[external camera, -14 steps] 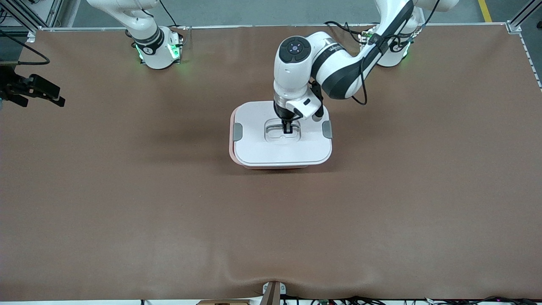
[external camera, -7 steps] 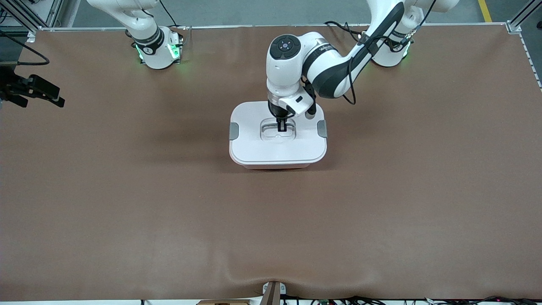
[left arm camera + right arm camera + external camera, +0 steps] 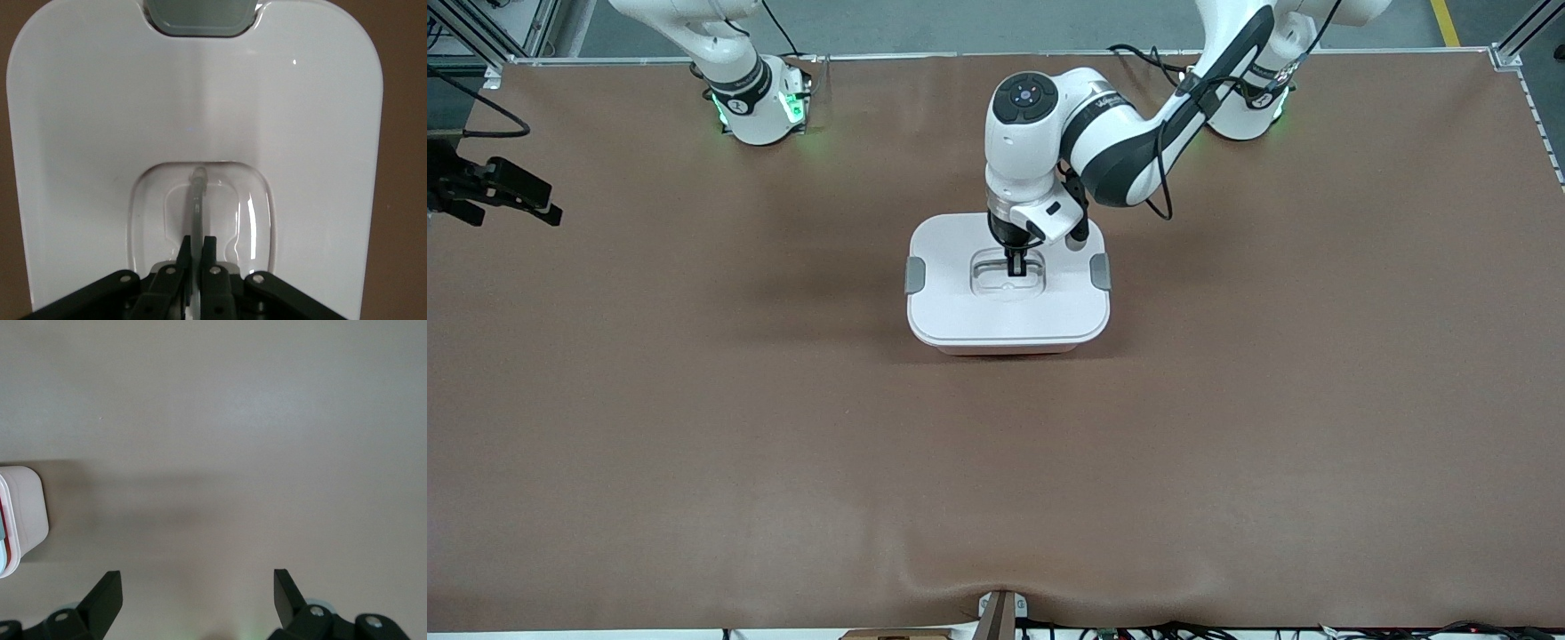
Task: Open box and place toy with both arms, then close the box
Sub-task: 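Lower the lid onto the box and press it down with the left gripper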
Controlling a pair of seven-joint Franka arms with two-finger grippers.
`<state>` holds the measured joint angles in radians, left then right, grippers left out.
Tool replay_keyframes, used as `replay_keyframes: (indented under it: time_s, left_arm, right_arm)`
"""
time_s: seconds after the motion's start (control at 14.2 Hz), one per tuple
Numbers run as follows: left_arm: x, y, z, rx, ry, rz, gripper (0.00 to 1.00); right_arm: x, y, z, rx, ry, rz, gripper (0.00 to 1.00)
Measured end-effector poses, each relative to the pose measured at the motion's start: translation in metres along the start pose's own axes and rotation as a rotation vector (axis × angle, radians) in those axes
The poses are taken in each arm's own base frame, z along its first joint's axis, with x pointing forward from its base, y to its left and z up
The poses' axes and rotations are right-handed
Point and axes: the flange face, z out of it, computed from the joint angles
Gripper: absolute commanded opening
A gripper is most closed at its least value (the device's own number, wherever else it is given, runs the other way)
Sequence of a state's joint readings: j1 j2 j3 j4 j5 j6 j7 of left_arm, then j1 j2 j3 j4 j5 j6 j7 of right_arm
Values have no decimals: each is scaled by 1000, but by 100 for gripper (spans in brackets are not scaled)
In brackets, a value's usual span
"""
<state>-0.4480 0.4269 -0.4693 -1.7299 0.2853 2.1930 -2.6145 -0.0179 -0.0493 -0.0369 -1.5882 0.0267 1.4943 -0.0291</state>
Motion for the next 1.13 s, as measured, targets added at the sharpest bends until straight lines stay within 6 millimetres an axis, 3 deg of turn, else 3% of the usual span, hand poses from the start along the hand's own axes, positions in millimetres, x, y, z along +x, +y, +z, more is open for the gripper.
replay_keyframes:
  time_s: [0.63, 1.13]
  left_arm:
    - [-2, 0, 9, -3, -2, -29, 0]
    - [-11, -11, 19, -38, 25, -19, 0]
  right_arm:
    - [2, 0, 3, 0, -6, 1, 100]
    - [2, 3, 4, 0, -9, 6, 100]
